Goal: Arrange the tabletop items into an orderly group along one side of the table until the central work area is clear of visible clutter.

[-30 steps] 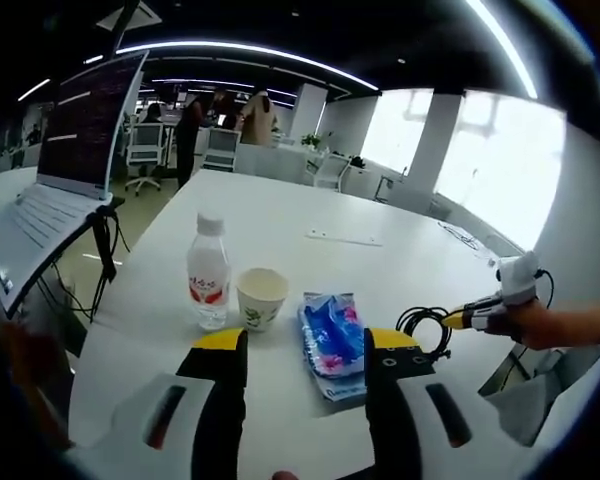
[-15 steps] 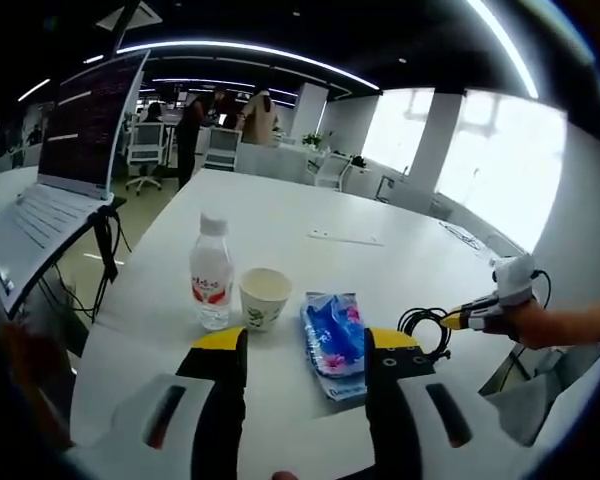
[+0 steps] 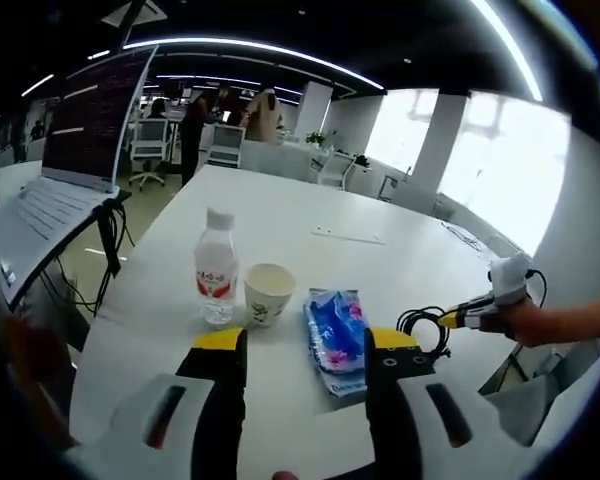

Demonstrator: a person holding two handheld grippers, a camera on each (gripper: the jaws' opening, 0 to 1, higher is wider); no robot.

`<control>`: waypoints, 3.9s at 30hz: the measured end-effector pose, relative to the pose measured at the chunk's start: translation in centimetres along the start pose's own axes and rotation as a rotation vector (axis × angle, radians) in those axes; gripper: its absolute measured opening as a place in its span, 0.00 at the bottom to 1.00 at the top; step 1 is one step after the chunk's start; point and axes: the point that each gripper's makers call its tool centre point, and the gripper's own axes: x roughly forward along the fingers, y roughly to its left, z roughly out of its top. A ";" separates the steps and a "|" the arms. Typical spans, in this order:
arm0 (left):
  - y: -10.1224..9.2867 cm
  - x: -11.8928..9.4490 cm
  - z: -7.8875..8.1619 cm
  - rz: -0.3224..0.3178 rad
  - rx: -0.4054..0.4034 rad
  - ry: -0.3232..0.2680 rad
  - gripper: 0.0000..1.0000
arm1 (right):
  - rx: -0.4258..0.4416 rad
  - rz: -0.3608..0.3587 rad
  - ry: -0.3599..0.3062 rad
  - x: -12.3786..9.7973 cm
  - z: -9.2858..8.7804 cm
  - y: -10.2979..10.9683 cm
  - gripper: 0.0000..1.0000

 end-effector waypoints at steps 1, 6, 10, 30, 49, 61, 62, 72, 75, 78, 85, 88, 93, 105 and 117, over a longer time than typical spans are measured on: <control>0.0 0.0 0.0 0.000 0.000 0.001 0.46 | -0.002 0.000 0.005 0.1 -0.1 0.0 0.01; 0.1 0.0 -0.1 0.001 0.000 0.003 0.46 | -0.011 0.002 0.022 0.3 -0.6 0.1 0.02; 0.0 0.0 -0.1 0.000 0.001 0.003 0.47 | 0.013 0.005 0.033 0.4 -1.2 0.1 0.02; -1.1 0.7 0.0 -0.027 0.015 0.013 0.47 | 0.078 0.021 0.057 1.0 -2.8 -0.1 0.03; -1.4 0.9 0.2 -0.033 0.027 0.020 0.48 | 0.068 0.009 0.062 0.7 -3.2 -0.9 0.05; -1.2 1.3 0.3 -0.034 0.026 0.022 0.48 | 0.055 0.013 0.059 0.3 -3.0 -0.8 0.10; -1.2 1.3 0.3 -0.034 0.026 0.022 0.48 | 0.053 0.013 0.058 0.3 -2.9 -0.8 0.10; -1.2 1.4 0.4 -0.035 0.027 0.023 0.48 | 0.018 0.009 0.042 0.2 -1.8 -0.7 0.11; -1.2 1.4 0.5 -0.036 0.027 0.021 0.48 | 0.004 0.009 0.040 0.1 -1.5 -0.6 0.12; -1.1 1.4 0.5 -0.035 0.025 0.020 0.48 | -0.013 0.012 0.037 0.0 -1.2 -0.5 0.12; -1.1 1.3 0.3 -0.034 0.022 0.023 0.48 | -0.031 0.025 0.032 0.3 -0.7 -0.3 0.13; -1.2 1.3 0.4 -0.036 0.021 0.021 0.48 | -0.038 0.032 0.029 0.4 -0.5 0.0 0.13; -1.2 1.3 0.4 -0.037 0.024 0.021 0.48 | -0.053 0.051 0.022 0.6 0.0 0.5 0.14; -1.0 1.1 0.0 -0.032 0.018 0.027 0.48 | -0.088 0.085 0.016 1.1 1.1 1.3 0.14; -0.7 1.2 0.0 -0.026 0.014 0.029 0.48 | -0.125 0.124 0.012 1.9 2.6 2.9 0.14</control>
